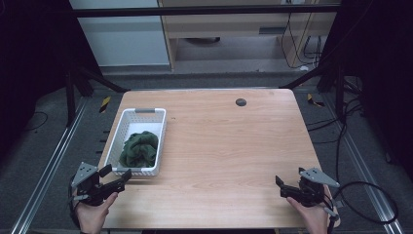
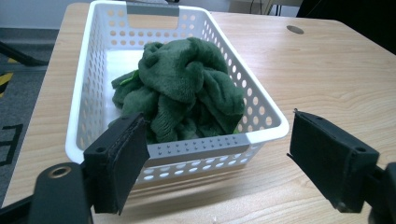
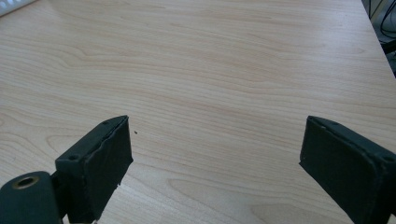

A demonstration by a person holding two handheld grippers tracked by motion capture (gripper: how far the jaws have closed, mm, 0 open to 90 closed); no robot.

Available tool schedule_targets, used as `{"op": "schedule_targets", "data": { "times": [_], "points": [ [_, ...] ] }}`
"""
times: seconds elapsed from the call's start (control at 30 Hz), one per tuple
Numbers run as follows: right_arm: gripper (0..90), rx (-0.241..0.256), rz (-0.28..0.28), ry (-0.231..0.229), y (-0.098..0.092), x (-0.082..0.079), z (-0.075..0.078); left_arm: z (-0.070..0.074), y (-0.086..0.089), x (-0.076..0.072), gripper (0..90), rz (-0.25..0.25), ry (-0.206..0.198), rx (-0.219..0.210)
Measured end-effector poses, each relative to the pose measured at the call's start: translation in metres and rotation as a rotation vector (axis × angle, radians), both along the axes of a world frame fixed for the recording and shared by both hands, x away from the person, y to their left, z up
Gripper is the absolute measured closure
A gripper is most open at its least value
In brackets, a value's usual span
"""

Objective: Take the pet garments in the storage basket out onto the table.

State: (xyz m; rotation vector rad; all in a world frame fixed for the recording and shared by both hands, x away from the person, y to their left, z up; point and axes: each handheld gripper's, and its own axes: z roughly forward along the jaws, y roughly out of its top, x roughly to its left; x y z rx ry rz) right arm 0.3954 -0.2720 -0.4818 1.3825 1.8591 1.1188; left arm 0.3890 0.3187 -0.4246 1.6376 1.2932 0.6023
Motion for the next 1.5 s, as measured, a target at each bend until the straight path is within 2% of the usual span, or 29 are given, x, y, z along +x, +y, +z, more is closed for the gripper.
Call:
{"op": "schedule_targets", "data": {
  "times": [0.43, 0.73, 1.03, 1.33, 1.5],
  "points": [
    [8.3, 0.000, 0.012, -0.012, 0.002, 0.000, 0.000, 0.012, 0.002, 0.009, 17.7, -0.012, -0.010, 0.011],
    [7.8, 0.003, 0.008, -0.010, 0.002, 0.000, 0.001, 0.020, -0.001, 0.021, 17.4, -0.020, -0.020, 0.022],
    [7.5, -0.005, 0.004, -0.012, 0.001, 0.001, 0.001, 0.029, 0.001, 0.029, 16.5, -0.032, -0.025, 0.009],
    [7.4, -0.021, 0.008, -0.013, 0.001, 0.002, 0.000, 0.036, 0.000, 0.046, 16.3, -0.034, 0.004, 0.042],
    [6.9, -0.020, 0.009, -0.010, 0.001, 0.002, 0.000, 0.037, -0.004, 0.056, 16.2, -0.042, 0.028, 0.075]
  ]
}}
